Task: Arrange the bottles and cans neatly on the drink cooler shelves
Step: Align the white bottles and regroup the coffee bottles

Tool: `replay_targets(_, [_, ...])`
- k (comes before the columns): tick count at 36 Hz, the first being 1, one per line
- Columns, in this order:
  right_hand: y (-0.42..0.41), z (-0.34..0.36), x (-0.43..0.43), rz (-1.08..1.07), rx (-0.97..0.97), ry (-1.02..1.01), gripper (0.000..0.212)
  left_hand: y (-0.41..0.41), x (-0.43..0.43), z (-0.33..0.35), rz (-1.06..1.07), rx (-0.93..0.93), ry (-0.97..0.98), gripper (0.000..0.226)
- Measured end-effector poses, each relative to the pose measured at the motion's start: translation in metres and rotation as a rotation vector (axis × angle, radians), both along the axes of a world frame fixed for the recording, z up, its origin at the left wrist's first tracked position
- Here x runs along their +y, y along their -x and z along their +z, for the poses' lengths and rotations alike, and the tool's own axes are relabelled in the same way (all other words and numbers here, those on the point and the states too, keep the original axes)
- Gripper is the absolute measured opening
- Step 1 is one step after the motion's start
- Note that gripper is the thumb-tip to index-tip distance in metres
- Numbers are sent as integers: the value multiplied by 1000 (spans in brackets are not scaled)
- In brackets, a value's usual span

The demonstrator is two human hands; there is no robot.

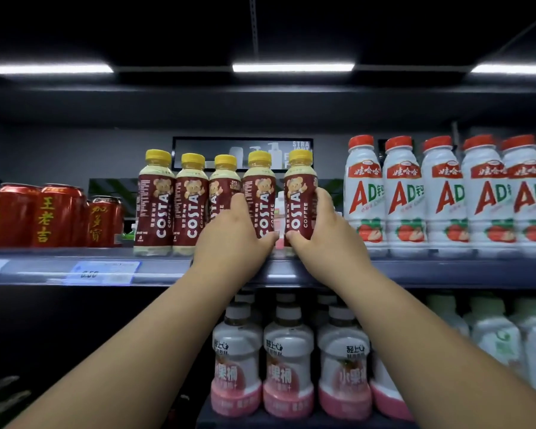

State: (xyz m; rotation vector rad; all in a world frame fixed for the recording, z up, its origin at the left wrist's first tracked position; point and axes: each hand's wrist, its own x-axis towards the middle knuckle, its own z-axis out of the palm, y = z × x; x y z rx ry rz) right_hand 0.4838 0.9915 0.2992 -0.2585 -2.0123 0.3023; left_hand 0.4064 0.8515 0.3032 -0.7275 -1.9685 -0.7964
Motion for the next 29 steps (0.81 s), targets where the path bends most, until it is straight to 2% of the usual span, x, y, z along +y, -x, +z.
replay_targets(5, [0,-4,-1,-43,-6,-43,83,2,5,1,56,-14,34,65])
replay_targets(10, [0,-6,-1,-47,-53,-75,84,10,4,2,-87,-96,-3,75])
replay_targets(19, [2,-7,-4,-23,-12,-39,83,12,-13,-2,-171,-37,38,72])
replay_targets(22, [0,-10,-6,6,108,-55,77,9,-27,-8,-183,30,47,62])
replay_targets(26, [-1,-17,-23,45,384,-263,58,16,-56,-11,-76,161,28,52])
replay_targets(29, [5,-20,-50,131,424,-362,54,29,-77,-8,-7,224,-24,48])
